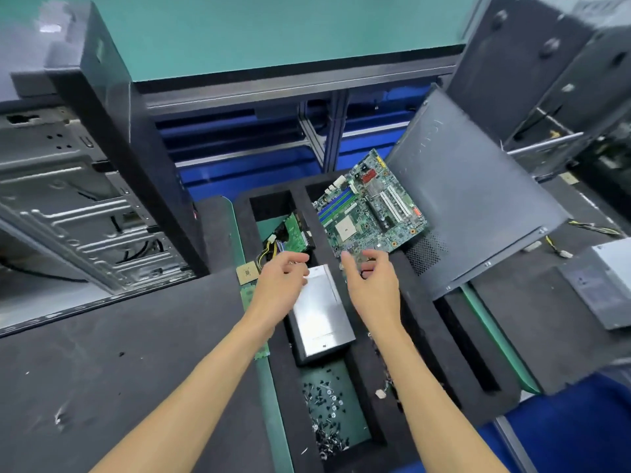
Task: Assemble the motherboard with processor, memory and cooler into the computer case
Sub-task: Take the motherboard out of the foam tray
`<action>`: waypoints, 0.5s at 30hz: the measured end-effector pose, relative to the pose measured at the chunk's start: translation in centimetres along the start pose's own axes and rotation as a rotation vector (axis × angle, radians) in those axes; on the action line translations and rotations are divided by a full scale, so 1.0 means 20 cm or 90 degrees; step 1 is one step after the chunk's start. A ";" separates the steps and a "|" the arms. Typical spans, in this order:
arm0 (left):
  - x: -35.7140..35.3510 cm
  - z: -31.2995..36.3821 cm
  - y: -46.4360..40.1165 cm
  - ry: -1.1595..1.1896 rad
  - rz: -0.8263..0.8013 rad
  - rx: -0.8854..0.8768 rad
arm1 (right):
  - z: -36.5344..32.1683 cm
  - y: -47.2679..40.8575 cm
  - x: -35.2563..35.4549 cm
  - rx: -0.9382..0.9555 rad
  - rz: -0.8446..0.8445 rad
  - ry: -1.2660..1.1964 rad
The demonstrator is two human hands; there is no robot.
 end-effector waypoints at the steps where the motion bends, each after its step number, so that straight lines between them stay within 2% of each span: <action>1: -0.04 0.03 -0.01 0.001 -0.007 -0.004 | 0.03 -0.05 0.04 -0.061 0.019 -0.069; 4: -0.18 0.09 -0.05 -0.008 -0.033 -0.022 | 0.14 -0.20 0.14 -0.191 0.091 -0.176; 7: -0.30 0.13 -0.09 -0.015 -0.046 -0.021 | 0.21 -0.31 0.19 -0.235 0.144 -0.219; 15: -0.43 0.14 -0.18 -0.035 -0.034 0.000 | 0.27 -0.52 0.08 -0.316 0.107 -0.350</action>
Point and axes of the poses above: each hand's wrist, its own y-axis away from the middle knuckle, its own x-axis out of the back of the hand, z = x × y, the point moved 4 cm from there along -y, towards the middle knuckle, and after that the axes turned 10 degrees about z, right-handed, at the moved point
